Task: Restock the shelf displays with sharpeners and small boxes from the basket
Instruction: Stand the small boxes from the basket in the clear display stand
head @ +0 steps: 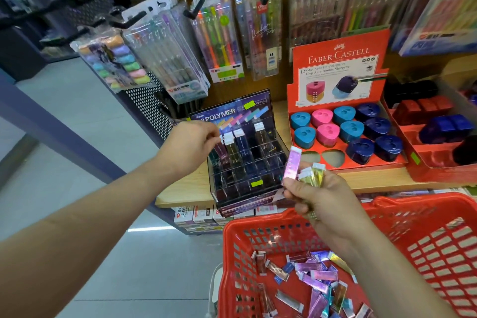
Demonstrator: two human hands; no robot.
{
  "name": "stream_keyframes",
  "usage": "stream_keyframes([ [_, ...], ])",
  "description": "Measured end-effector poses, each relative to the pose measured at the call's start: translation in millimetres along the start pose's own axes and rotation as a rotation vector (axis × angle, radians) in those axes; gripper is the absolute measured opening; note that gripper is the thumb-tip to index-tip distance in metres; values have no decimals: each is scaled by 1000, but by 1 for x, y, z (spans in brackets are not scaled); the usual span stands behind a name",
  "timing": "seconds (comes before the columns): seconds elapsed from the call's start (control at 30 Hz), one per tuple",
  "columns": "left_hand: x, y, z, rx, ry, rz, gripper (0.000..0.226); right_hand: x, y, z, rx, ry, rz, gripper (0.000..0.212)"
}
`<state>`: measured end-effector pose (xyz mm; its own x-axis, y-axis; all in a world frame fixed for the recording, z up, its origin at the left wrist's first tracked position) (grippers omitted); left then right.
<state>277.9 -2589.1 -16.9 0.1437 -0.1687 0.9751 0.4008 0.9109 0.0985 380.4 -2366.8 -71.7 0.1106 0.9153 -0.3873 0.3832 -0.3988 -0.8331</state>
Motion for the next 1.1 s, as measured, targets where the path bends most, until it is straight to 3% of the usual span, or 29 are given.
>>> stream_keyframes([
  [0.3, -23, -4, 4, -124, -40, 132, 17, -2, 0, 4, 41, 18, -9, 10],
  [0.43, -22, -4, 3, -46, -45, 108, 17, -3, -1, 3, 45, 3, -20, 11],
  [0.5, -11, 0, 5, 88, -1, -8, 17, -3, -2, 3, 49, -13, -39, 9],
  [0.57, 5, 13, 7, 269, 4, -379, 14, -3, -4, 2, 48, -33, -72, 9],
  [0.63, 20, 35, 6, 390, -156, -863, 17, -4, -6, 0, 46, -72, -119, 12],
  [0.67, 25, 48, 4, 377, -264, -978, 19, -5, -8, -2, 47, -95, -140, 16],
  [0.73, 31, 68, 0, 271, -383, -946, 21, -7, -10, -4, 51, -131, -187, 21],
  [0.8, 31, 82, -4, 203, -393, -845, 16, -9, -9, -6, 63, -151, -232, 15],
  [0.87, 31, 85, -5, 198, -360, -817, 8, -10, -8, -7, 76, -158, -236, 11],
  [0.93, 37, 75, -1, 247, -248, -799, 4, -9, -7, -7, 52, -140, -145, 22],
  [1.0, 45, 53, 5, 311, -69, -731, 4, -7, -8, -6, -26, -139, 77, 35],
  [1.1, 49, 19, 6, 351, 114, -519, 4, 0, -11, -6, -96, -148, 336, 30],
])
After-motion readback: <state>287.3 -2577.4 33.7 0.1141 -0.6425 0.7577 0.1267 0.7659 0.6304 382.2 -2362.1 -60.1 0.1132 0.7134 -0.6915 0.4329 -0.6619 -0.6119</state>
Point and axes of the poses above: each hand's wrist, its own z-axis towards the middle knuckle, its own x-axis out of the back of the hand, y = z × x, the point moved 3 cm from there along z, towards the middle knuckle, and after that the axes turned 1 degree about -x, right-handed, at the moved point
